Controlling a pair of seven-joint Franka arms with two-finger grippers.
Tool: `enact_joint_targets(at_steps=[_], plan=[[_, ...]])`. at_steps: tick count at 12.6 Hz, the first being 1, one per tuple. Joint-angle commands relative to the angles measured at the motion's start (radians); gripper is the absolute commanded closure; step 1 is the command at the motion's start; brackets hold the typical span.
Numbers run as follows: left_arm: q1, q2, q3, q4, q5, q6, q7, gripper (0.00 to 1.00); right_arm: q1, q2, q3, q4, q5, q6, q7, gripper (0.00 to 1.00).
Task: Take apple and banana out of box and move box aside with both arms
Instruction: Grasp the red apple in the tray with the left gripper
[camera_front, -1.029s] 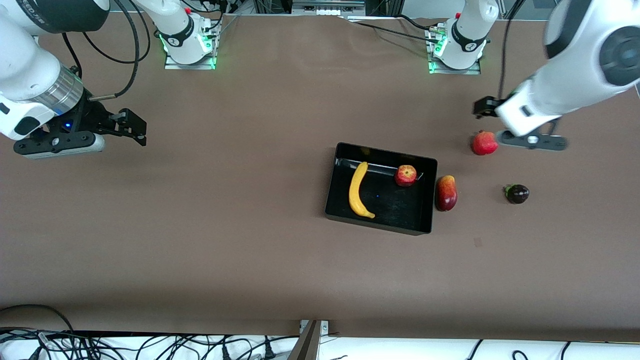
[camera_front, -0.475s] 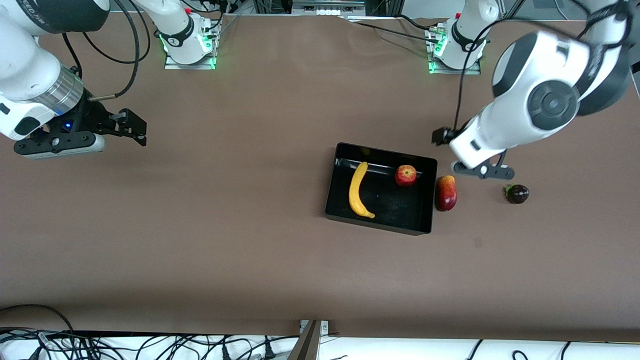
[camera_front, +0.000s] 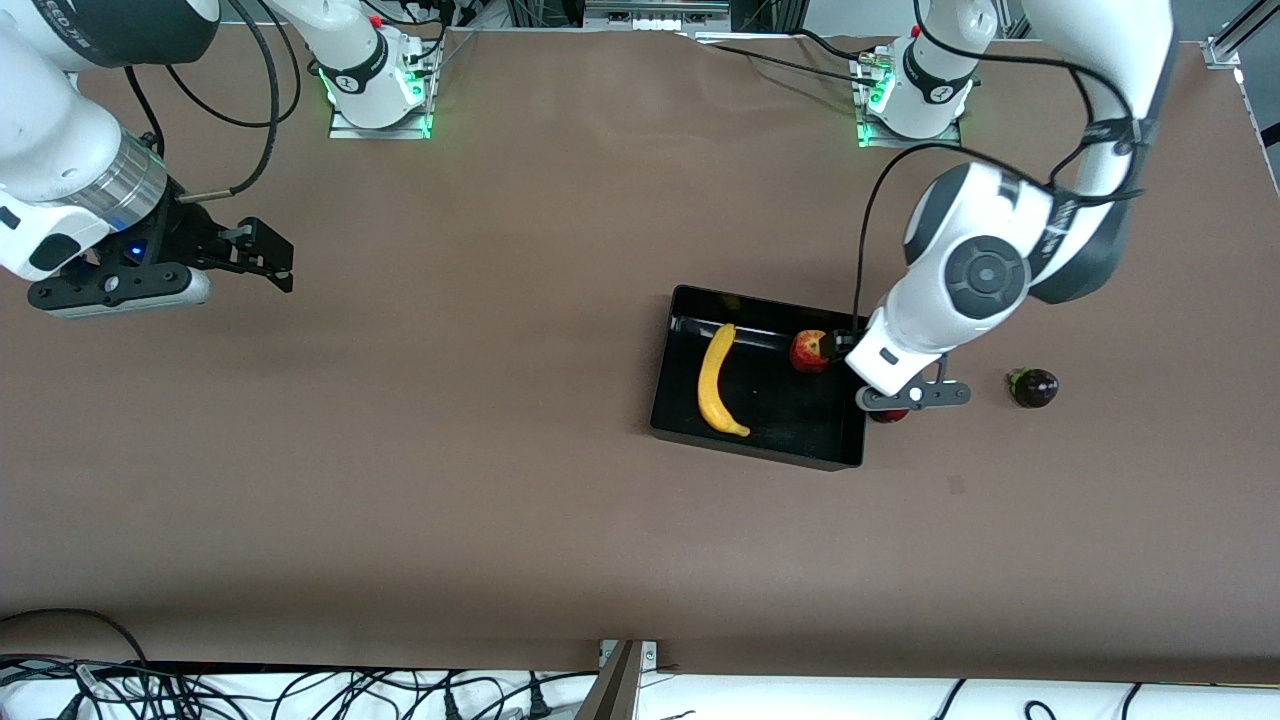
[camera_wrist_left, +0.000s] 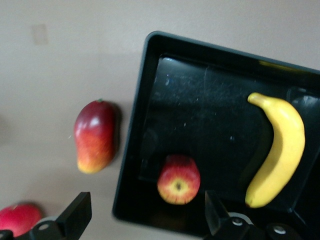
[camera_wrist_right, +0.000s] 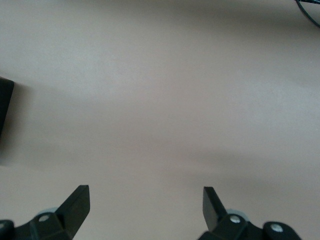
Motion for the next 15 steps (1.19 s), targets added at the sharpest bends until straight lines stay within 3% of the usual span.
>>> enact_joint_targets(at_steps=[1, 5, 9, 15], plan=[[-0.016, 0.026, 0.0, -0.116, 0.027, 0.191, -0.017, 0.0, 0.001, 0.003, -0.001, 0.012, 0.011, -0.001, 0.0, 0.0], [-0.06, 0.055, 0.003, -0.18, 0.035, 0.273, -0.039, 0.0, 0.001, 0.003, -0.001, 0.012, 0.011, 0.005, 0.0, 0.0], [-0.073, 0.095, 0.0, -0.229, 0.249, 0.35, -0.221, 0.0, 0.001, 0.003, -0.001, 0.012, 0.011, 0.004, 0.0, 0.0], [-0.12, 0.123, 0.0, -0.265, 0.259, 0.405, -0.29, 0.0, 0.001, 0.003, -0.001, 0.012, 0.011, 0.004, 0.0, 0.0]])
